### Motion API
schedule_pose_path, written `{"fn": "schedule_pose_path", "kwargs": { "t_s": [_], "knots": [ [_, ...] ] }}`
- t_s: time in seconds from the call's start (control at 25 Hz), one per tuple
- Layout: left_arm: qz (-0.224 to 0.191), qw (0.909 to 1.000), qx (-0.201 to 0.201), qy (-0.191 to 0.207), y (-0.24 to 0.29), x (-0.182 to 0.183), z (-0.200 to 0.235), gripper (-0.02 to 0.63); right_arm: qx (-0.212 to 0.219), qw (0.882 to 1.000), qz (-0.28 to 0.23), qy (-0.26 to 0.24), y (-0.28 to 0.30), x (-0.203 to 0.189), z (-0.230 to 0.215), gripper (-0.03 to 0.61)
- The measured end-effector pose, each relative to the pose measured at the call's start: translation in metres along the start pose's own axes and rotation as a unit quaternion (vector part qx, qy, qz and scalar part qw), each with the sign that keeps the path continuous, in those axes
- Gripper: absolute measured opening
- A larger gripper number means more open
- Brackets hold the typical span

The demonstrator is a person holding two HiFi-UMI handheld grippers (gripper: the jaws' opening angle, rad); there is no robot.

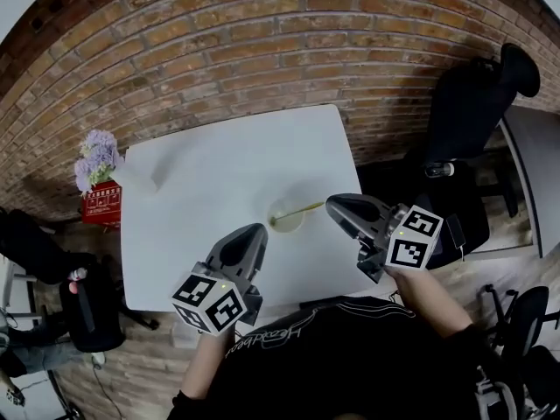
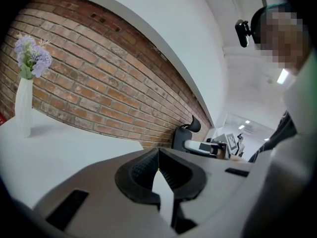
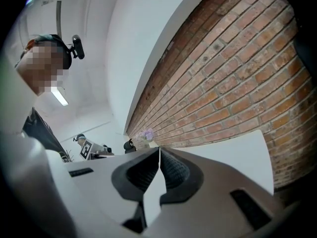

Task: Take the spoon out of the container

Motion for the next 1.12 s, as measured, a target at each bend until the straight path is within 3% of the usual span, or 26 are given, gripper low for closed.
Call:
{"fn": "schedule_pose_path", "kwargs": {
  "t_s": [0.4,0.56,1.12],
  "knots": [
    [0.021,0.9996,0.006,-0.019,0.013,-0.021,0.018,0.008,-0.04,0.998,-0.004,0.04,0.002,-0.025,-0.053,0.003],
    [0.029,0.9993,0.007,-0.024,0.018,-0.026,0.022,0.008,-0.058,0.996,0.001,0.068,0.004,-0.041,-0.074,0.095],
    [0.039,0.9984,0.013,-0.039,0.02,-0.039,0.042,0.008,-0.088,0.987,0.057,0.118,0.026,-0.083,-0.105,0.128]
  ]
}}
Point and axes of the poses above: the fingertips, and each gripper's own axes: y forward along the fingers, z to its left, x out of its top, the point moved 6 cm from there along -y, backward along the fingers, and after that the axes turned 8 degrees about y, right-handed, at the moved point
